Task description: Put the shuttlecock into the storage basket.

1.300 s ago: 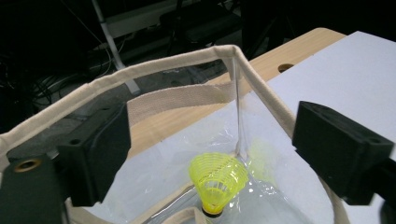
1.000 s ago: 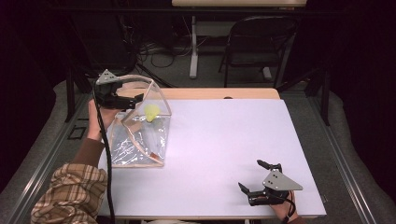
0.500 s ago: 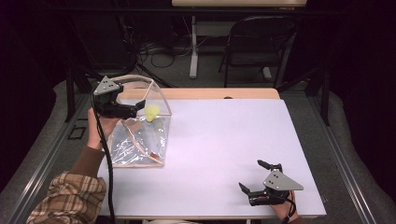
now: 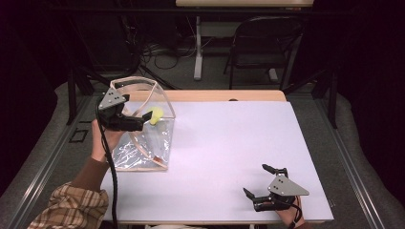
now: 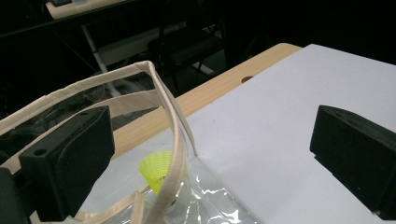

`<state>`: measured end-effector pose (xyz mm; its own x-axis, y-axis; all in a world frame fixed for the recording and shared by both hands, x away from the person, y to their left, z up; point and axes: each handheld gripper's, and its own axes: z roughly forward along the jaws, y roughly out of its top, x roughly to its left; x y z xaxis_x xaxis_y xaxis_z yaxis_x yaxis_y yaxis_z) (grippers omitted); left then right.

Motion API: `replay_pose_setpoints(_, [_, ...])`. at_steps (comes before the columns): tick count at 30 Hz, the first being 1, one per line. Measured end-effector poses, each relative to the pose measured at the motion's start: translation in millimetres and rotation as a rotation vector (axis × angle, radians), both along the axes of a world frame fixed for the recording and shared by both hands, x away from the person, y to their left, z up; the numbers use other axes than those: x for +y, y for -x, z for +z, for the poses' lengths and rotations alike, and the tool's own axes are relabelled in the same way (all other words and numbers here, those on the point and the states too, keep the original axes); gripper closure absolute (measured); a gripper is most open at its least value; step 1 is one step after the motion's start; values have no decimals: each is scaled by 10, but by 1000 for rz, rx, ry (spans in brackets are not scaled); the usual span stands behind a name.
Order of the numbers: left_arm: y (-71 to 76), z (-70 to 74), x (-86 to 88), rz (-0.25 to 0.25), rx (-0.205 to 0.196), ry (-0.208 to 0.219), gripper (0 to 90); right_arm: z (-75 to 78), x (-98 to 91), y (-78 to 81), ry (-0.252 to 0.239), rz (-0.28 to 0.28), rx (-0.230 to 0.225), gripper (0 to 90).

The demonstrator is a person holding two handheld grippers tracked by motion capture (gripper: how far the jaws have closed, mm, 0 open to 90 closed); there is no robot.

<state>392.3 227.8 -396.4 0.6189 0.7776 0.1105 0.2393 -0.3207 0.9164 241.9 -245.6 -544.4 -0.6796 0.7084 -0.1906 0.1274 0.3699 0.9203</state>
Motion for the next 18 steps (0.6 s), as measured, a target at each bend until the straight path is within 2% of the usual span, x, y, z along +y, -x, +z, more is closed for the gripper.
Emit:
replay_pose_setpoints(3, [72,-15,-21,-7,-12,-6,0,2,-6,0,-2,-5,-3,13])
replay_pose_setpoints(8, [192,-73,-41,-12,-30,8,0,-1,-1,-2,1,-3,0,13])
replay_pose_setpoints(18, [387,-244,-44,-26,-25,6,0,-3,-3,-4,1,-8,-2,13])
